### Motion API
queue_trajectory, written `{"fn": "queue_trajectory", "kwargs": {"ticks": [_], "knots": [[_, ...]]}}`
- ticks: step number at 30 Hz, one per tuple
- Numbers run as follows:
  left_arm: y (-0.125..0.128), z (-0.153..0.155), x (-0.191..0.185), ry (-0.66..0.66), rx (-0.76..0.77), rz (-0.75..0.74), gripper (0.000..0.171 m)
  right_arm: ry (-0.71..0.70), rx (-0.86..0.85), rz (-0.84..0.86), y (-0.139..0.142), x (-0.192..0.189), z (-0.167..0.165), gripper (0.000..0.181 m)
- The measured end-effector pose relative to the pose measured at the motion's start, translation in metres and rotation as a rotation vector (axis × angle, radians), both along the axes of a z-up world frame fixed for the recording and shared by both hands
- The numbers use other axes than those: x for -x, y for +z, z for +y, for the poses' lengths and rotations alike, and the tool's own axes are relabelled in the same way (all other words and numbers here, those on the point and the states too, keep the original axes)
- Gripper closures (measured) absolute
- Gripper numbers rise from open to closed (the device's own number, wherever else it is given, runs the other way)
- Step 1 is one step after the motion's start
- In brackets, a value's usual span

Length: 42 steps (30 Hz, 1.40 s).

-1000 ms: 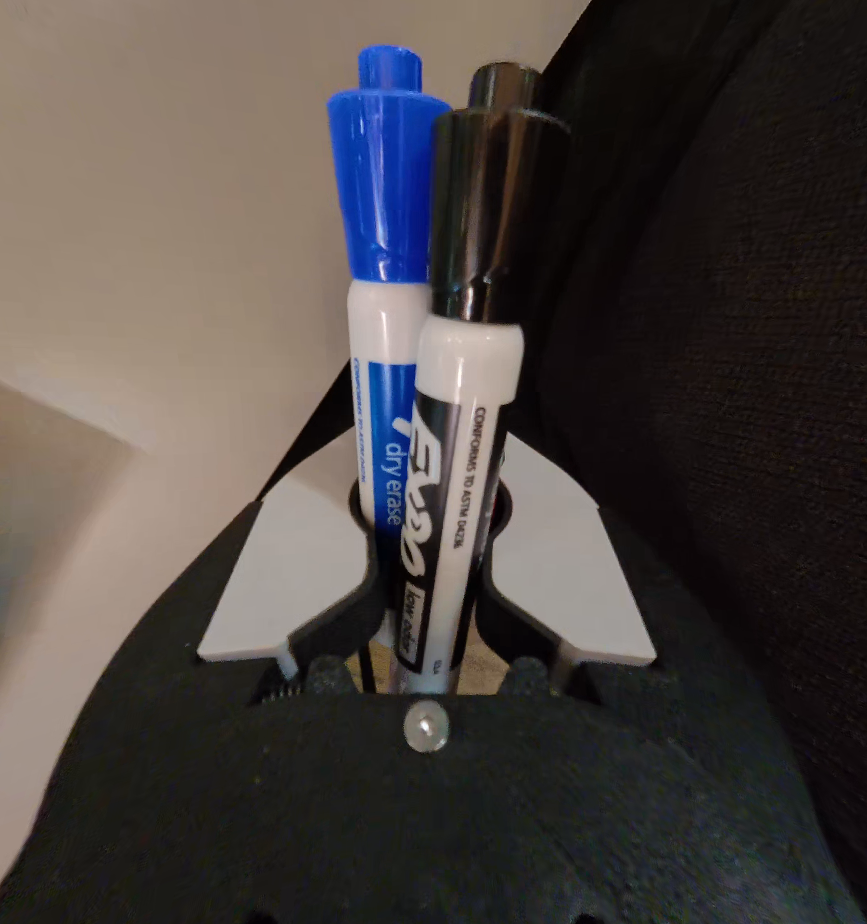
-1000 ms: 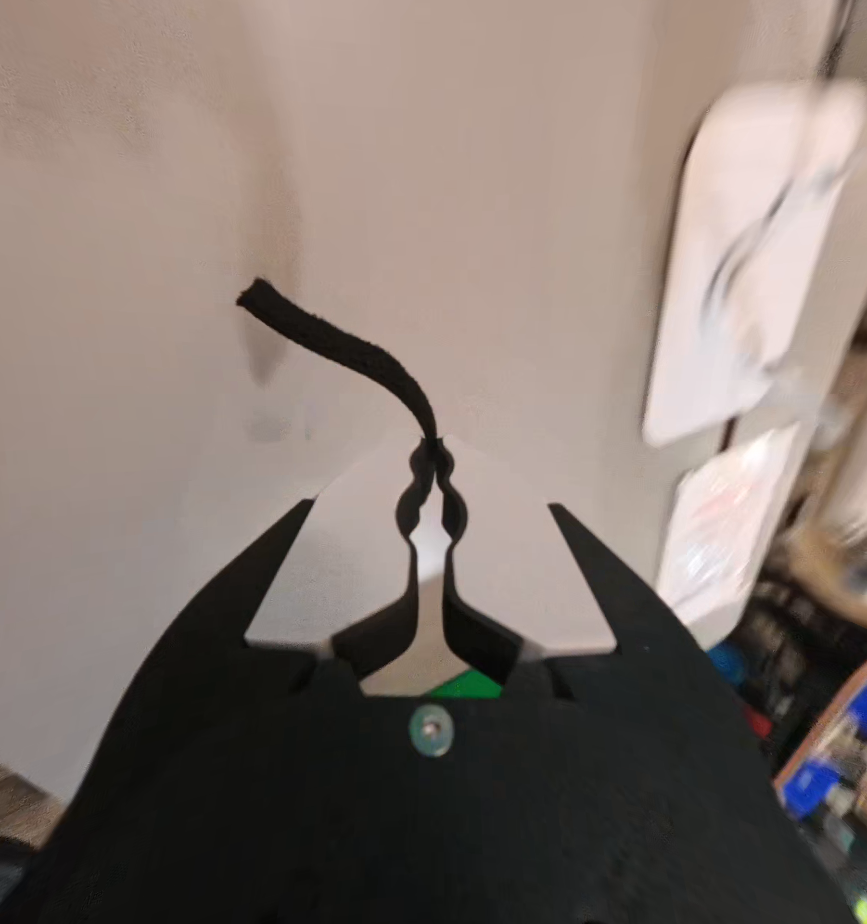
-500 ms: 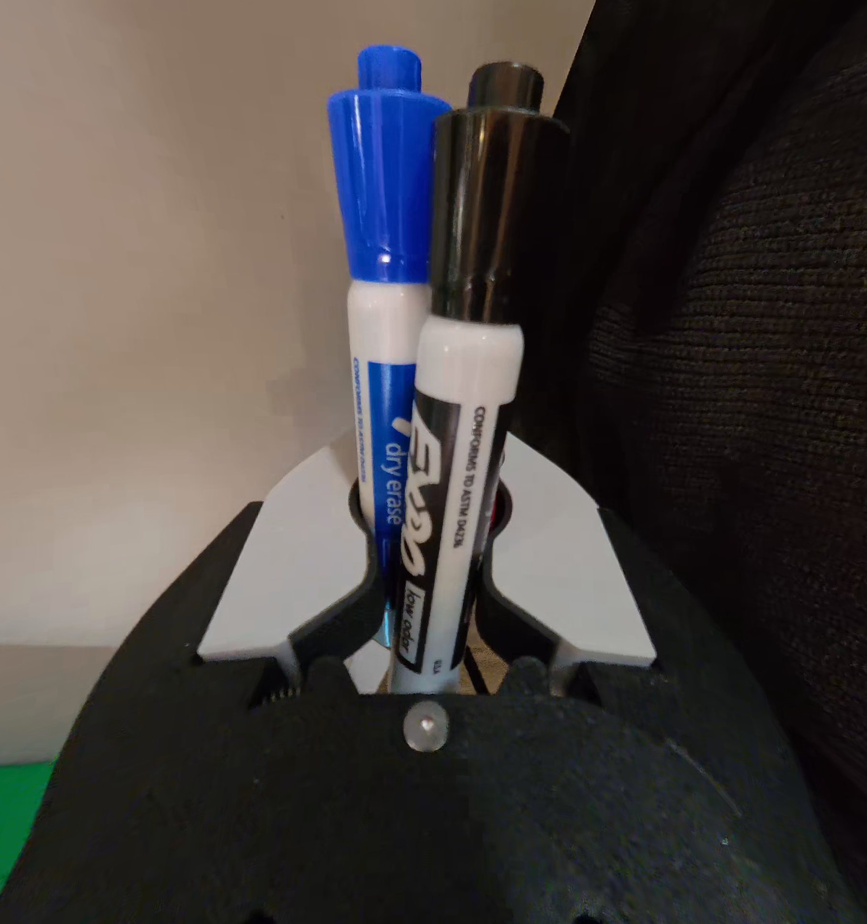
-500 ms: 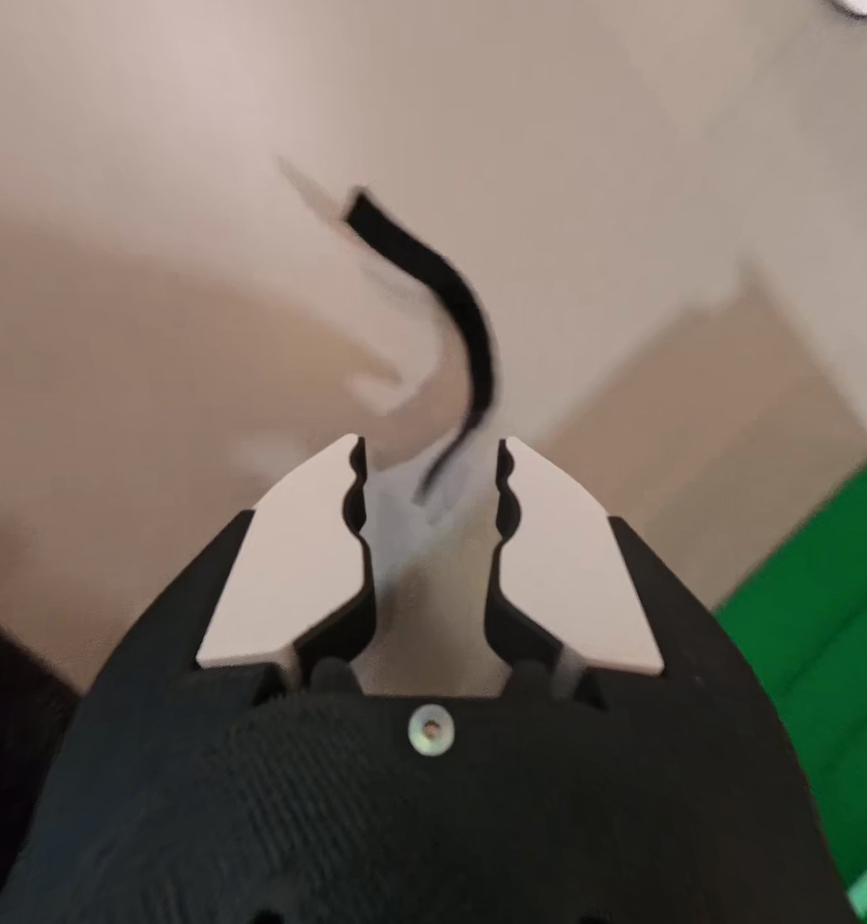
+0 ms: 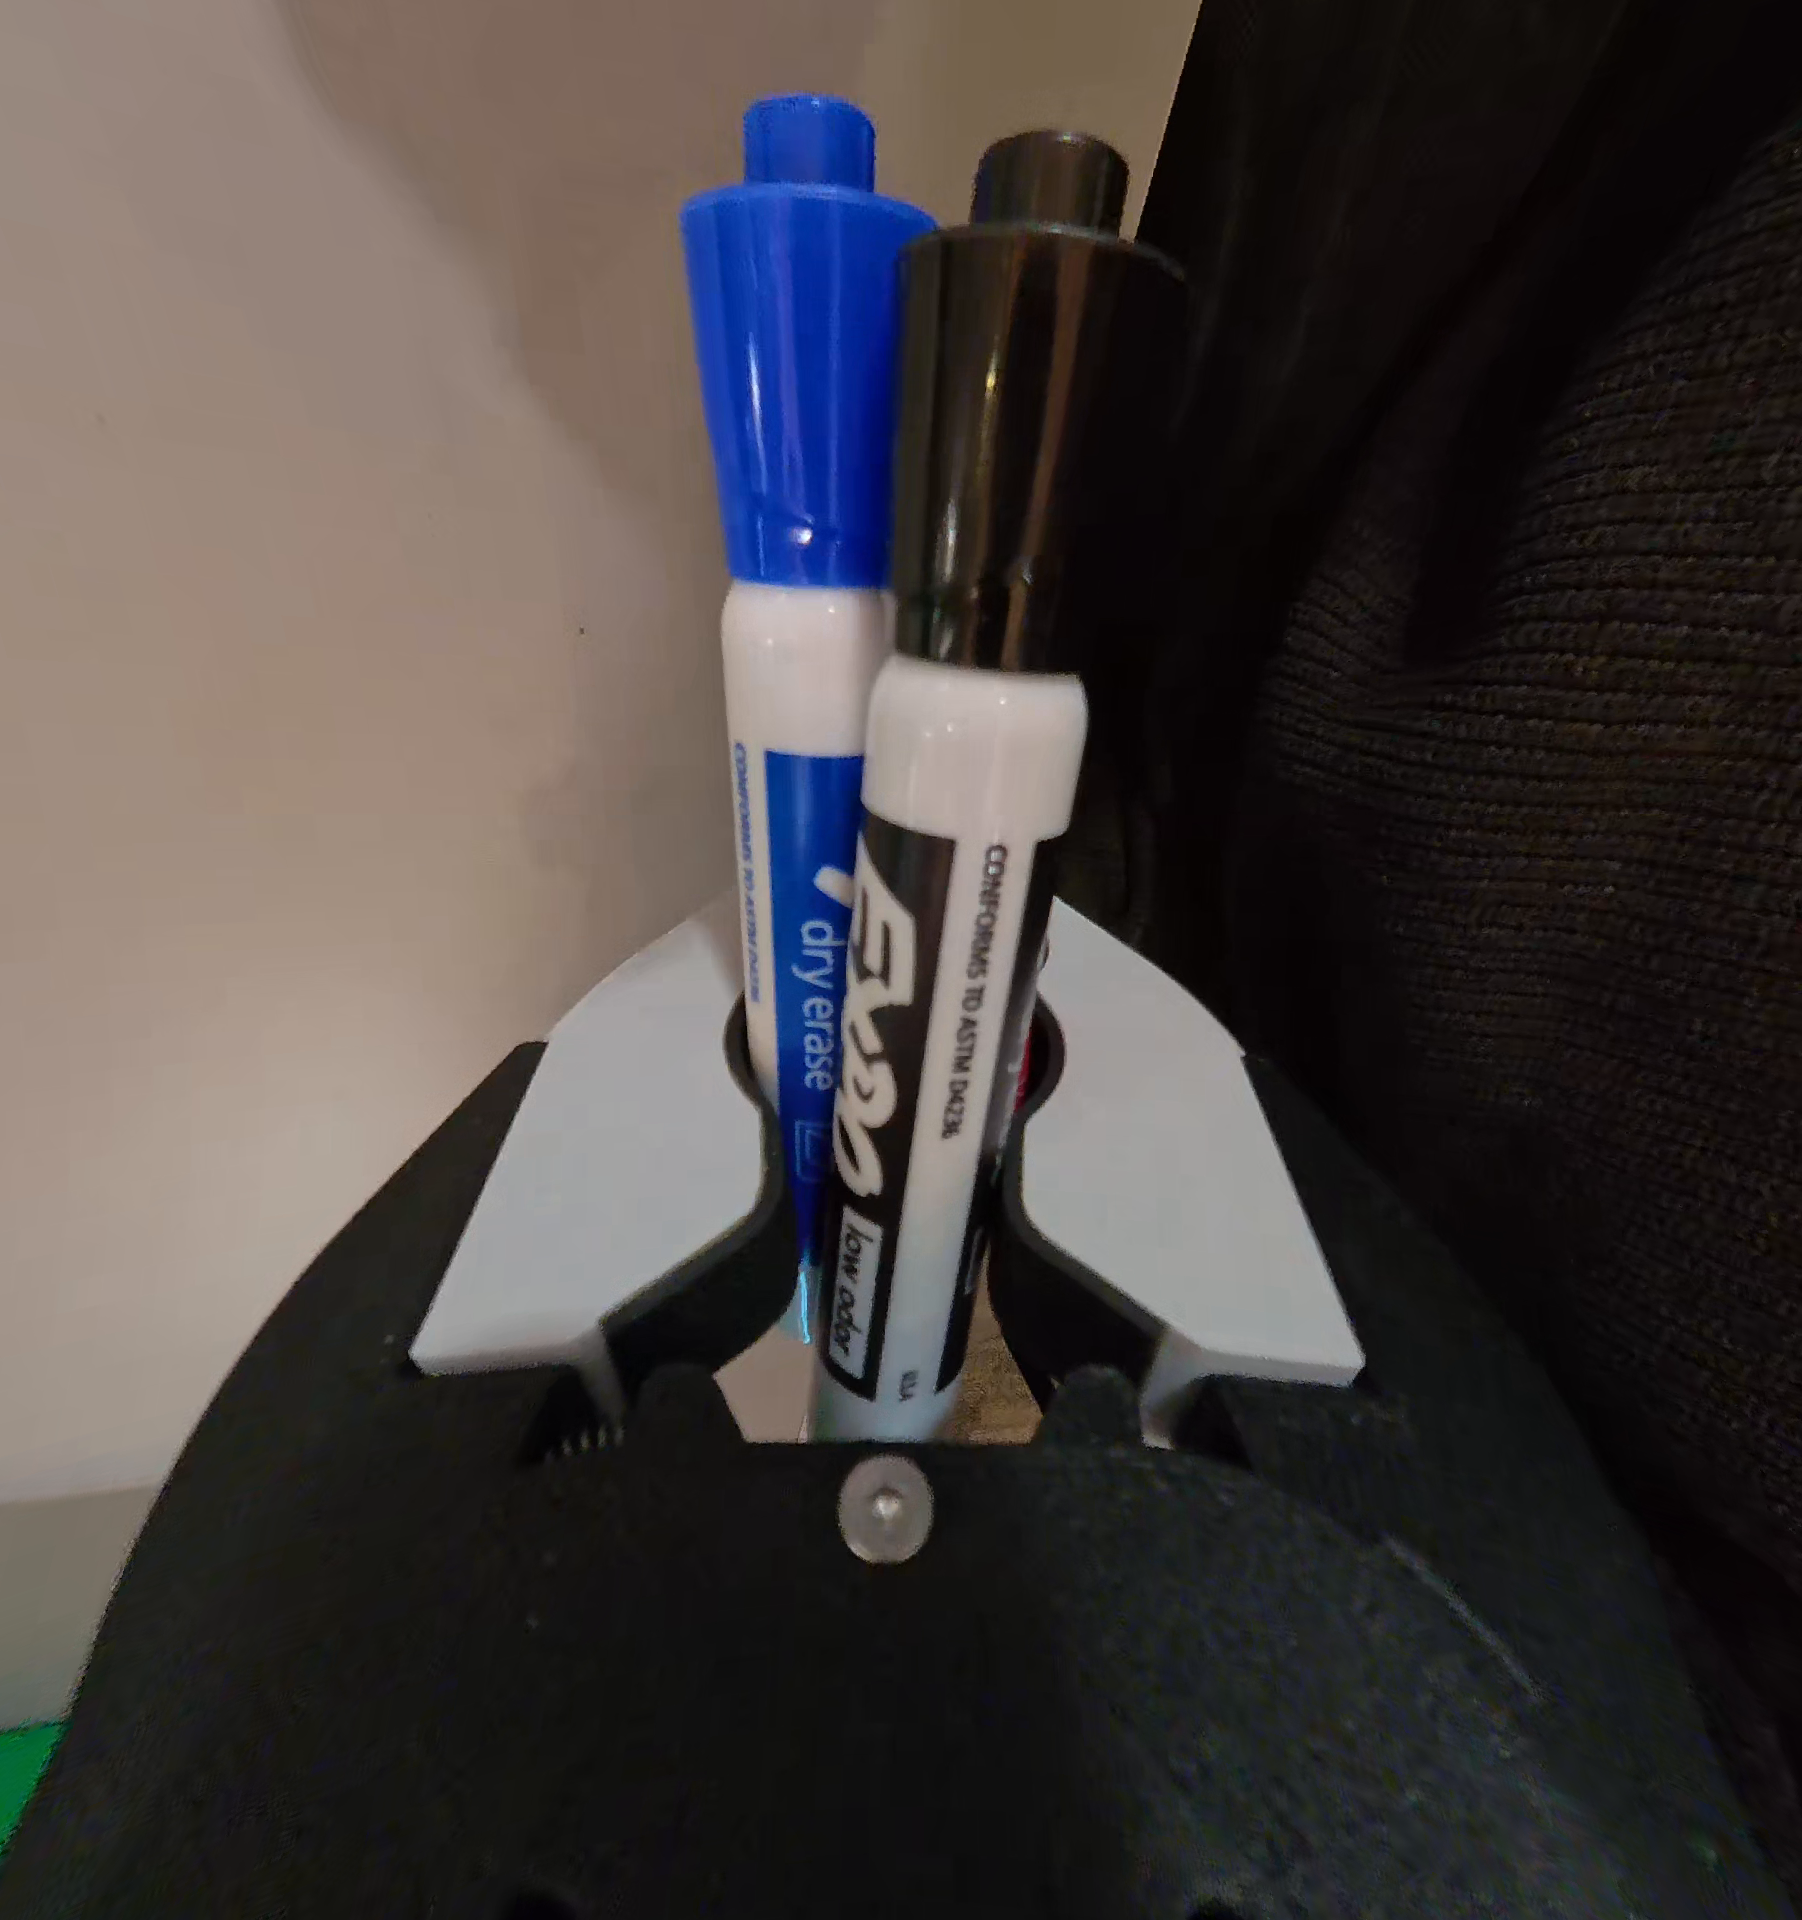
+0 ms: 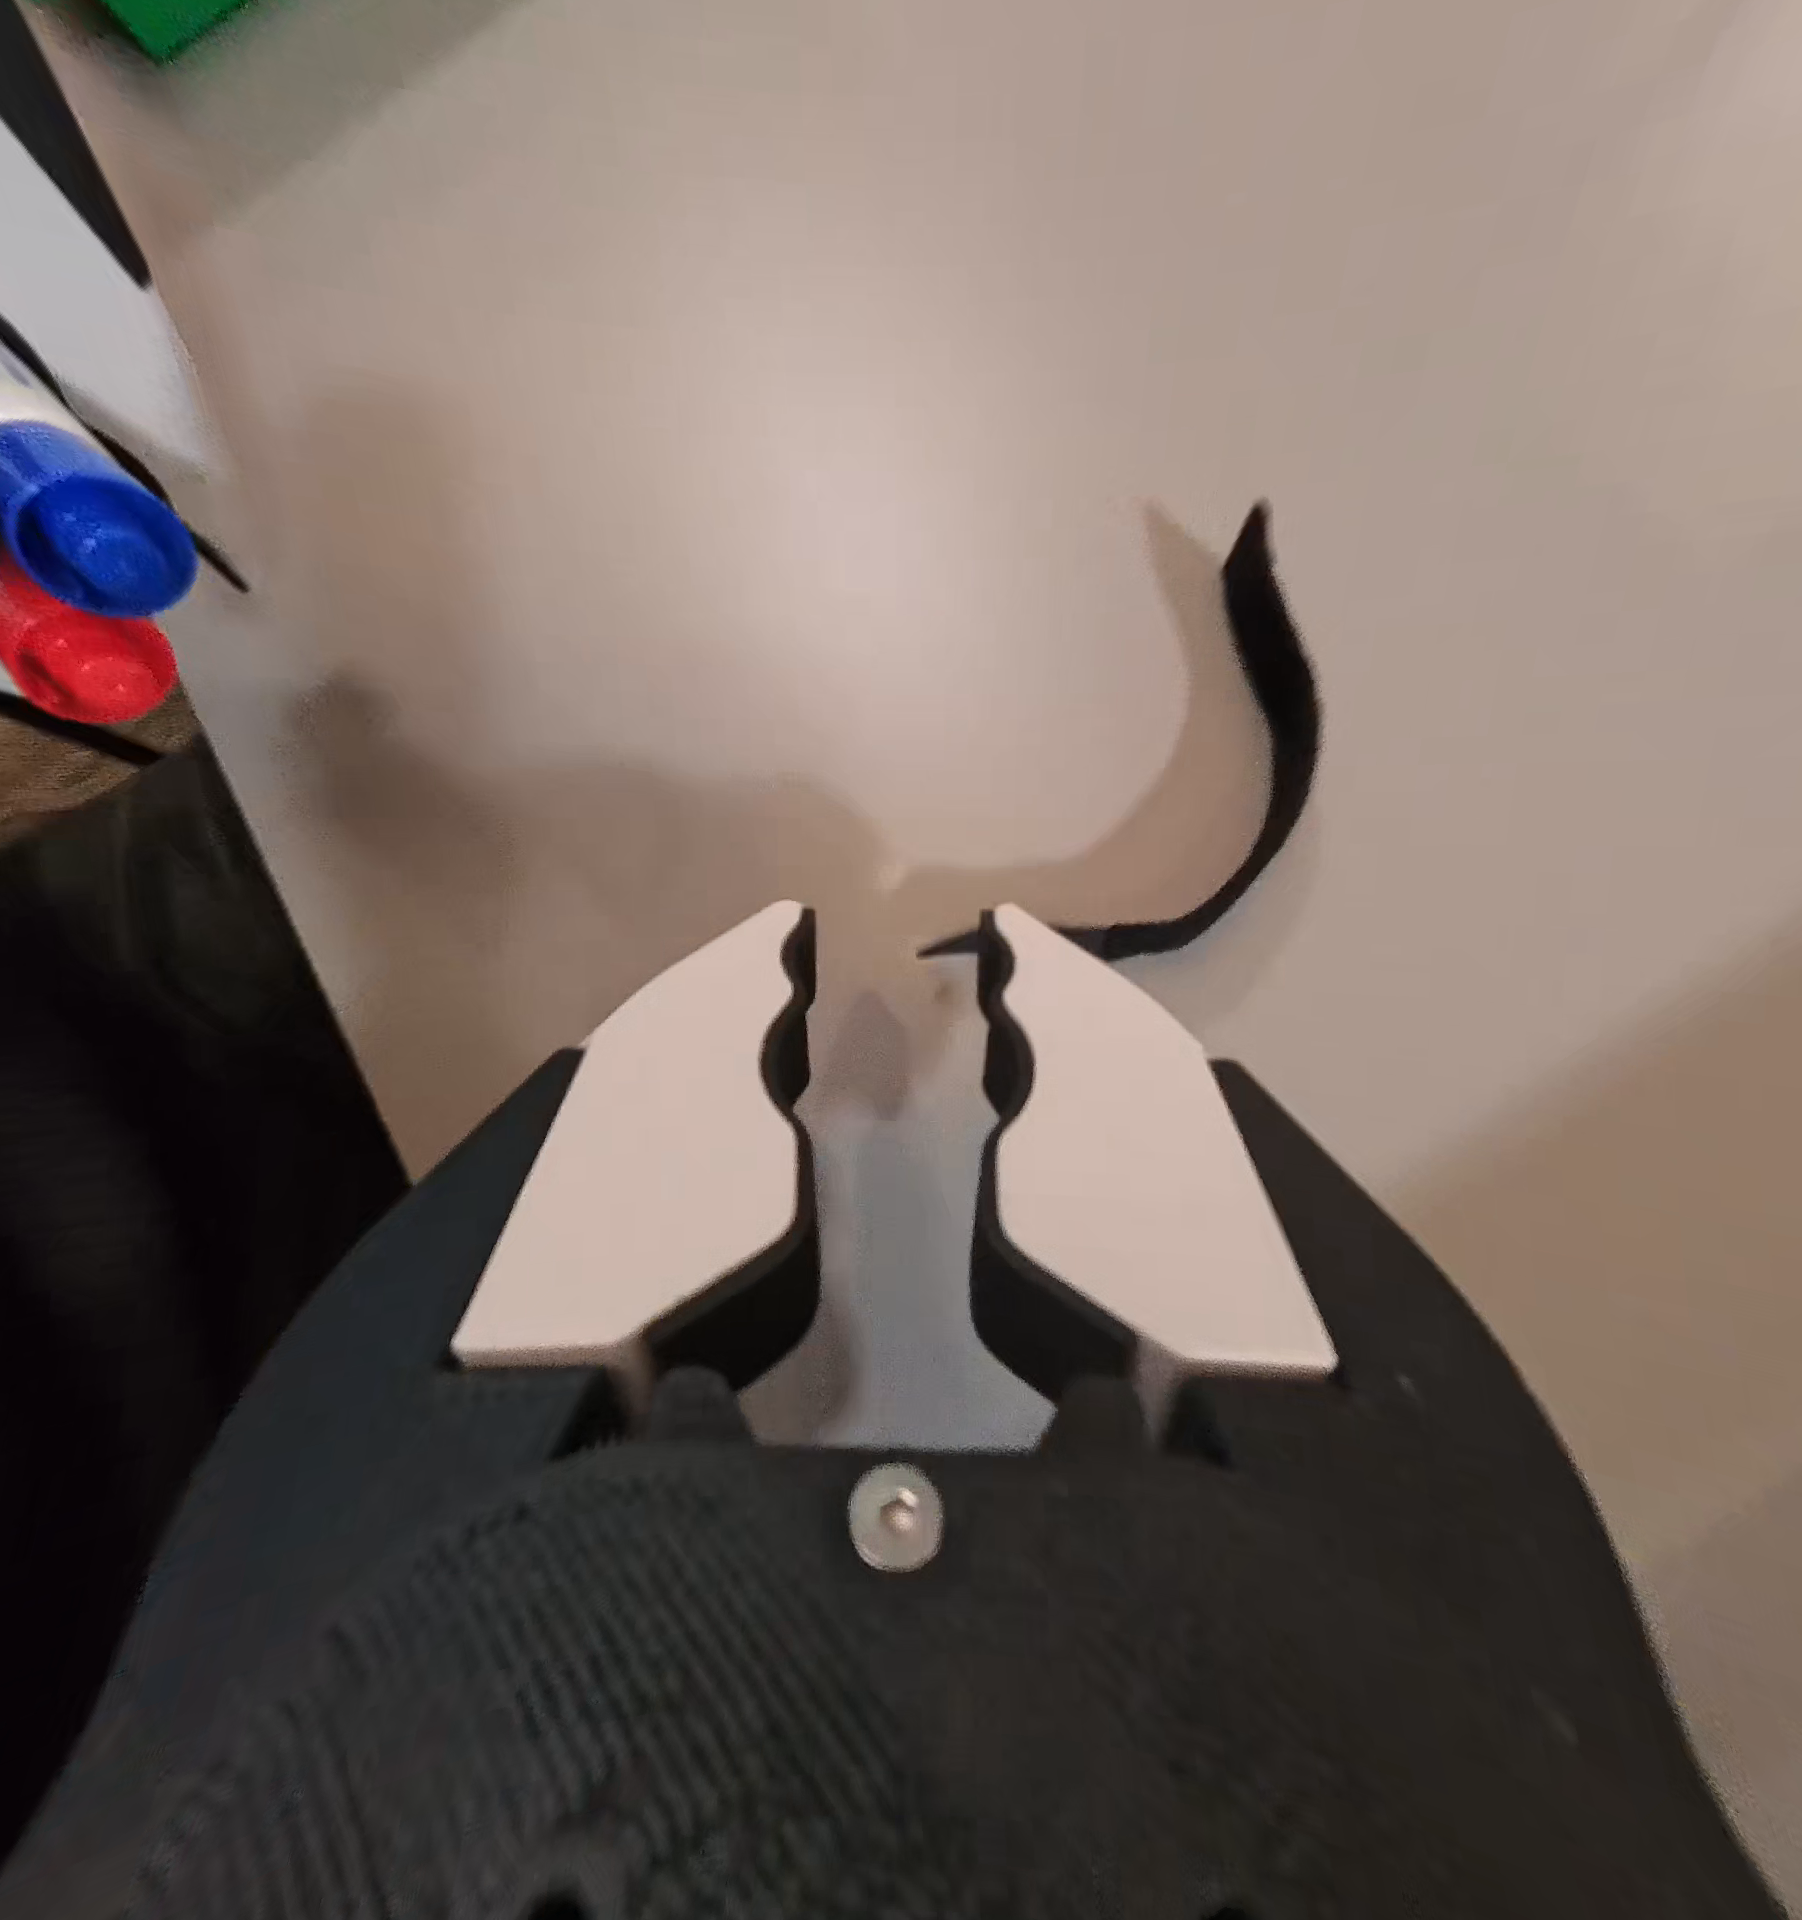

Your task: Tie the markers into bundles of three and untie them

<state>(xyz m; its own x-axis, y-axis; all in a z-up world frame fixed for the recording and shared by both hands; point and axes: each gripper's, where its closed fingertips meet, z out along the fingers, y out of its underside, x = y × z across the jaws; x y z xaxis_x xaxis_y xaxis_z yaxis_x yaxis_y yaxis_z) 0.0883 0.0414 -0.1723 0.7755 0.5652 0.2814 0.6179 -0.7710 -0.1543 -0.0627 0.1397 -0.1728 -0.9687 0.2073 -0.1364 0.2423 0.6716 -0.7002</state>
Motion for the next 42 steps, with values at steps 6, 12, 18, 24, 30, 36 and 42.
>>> {"fn": "queue_trajectory", "kwargs": {"ticks": [6,12,18,24,30,36,42], "knots": [[-0.001,-0.006,-0.010,0.032,-0.006,-0.010,0.128,-0.034,0.035,0.367,0.020,0.050,0.015,0.128],[-0.004,-0.011,-0.029,0.092,-0.045,-0.033,0.128,0.079,-0.186,0.273,-0.023,0.069,0.035,0.109],[-0.007,-0.022,-0.046,0.177,-0.041,-0.044,0.128,0.234,-0.110,0.246,-0.022,0.072,0.005,0.122],[-0.008,-0.029,-0.058,0.225,-0.041,-0.049,0.128,0.393,-0.191,0.212,-0.032,0.039,-0.015,0.138],[-0.003,-0.032,-0.060,0.237,-0.049,-0.035,0.128,0.301,-0.153,0.213,-0.017,0.047,-0.027,0.126],[-0.004,-0.033,-0.057,0.227,-0.052,-0.040,0.128,0.182,-0.091,0.255,-0.019,0.059,-0.037,0.099],[-0.005,-0.030,-0.054,0.209,-0.054,-0.047,0.128,0.223,-0.043,0.192,-0.028,0.057,-0.057,0.088]]}}
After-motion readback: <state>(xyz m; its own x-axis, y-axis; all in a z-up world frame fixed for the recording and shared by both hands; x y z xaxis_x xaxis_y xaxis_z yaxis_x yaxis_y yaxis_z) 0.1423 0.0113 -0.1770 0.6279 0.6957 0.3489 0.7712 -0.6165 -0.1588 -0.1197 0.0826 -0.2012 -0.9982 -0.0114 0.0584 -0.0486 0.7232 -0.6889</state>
